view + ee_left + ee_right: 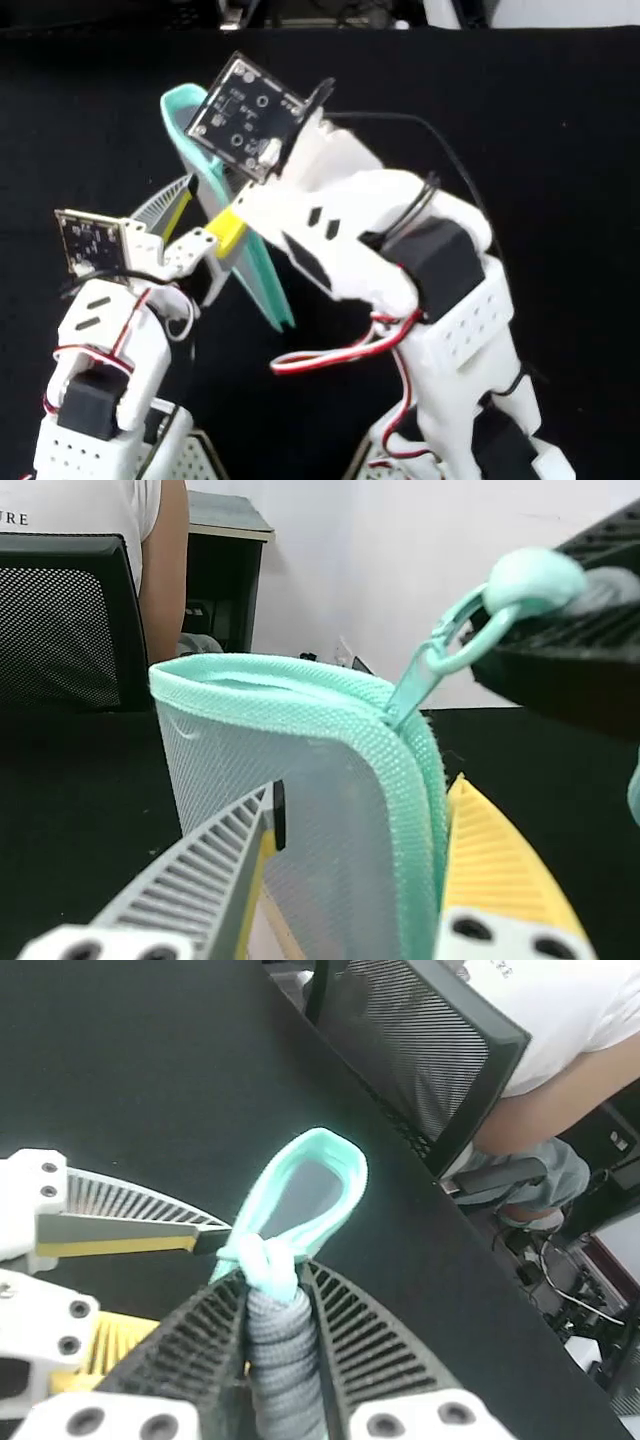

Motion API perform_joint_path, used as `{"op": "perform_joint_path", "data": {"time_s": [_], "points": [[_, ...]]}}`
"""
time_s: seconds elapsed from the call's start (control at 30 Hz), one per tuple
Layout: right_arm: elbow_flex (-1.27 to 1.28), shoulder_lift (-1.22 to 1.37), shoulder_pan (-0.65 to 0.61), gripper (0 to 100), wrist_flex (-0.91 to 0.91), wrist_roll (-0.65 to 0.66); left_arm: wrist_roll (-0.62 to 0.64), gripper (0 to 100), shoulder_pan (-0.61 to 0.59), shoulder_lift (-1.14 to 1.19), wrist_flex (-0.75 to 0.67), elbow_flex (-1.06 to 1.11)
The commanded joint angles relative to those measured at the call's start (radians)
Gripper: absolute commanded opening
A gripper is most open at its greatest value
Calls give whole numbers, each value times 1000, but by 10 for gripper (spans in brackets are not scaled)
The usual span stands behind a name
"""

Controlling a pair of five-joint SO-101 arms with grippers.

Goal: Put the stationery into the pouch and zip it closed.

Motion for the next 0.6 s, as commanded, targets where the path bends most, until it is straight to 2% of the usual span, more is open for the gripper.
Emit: {"op": "perform_joint_path", "data": {"time_s": [0.0,0.13,0.27,0.33,0.43,0.57], "points": [[-18,-13,-43,12,3,-9,2,270,7,5,-25,-4],[-15,-27,-44,12,2,-3,0,255,5,-3,0,-8],[-13,-45,0,12,-3,-3,0,116,5,-3,11,-13],[-16,-48,32,12,-5,-3,-46,55,5,-3,8,-16],[-8,-56,68,12,2,-2,-143,30,5,-3,15,-25],[-7,-70,69,12,23,-2,-149,30,5,-3,17,-25]]}}
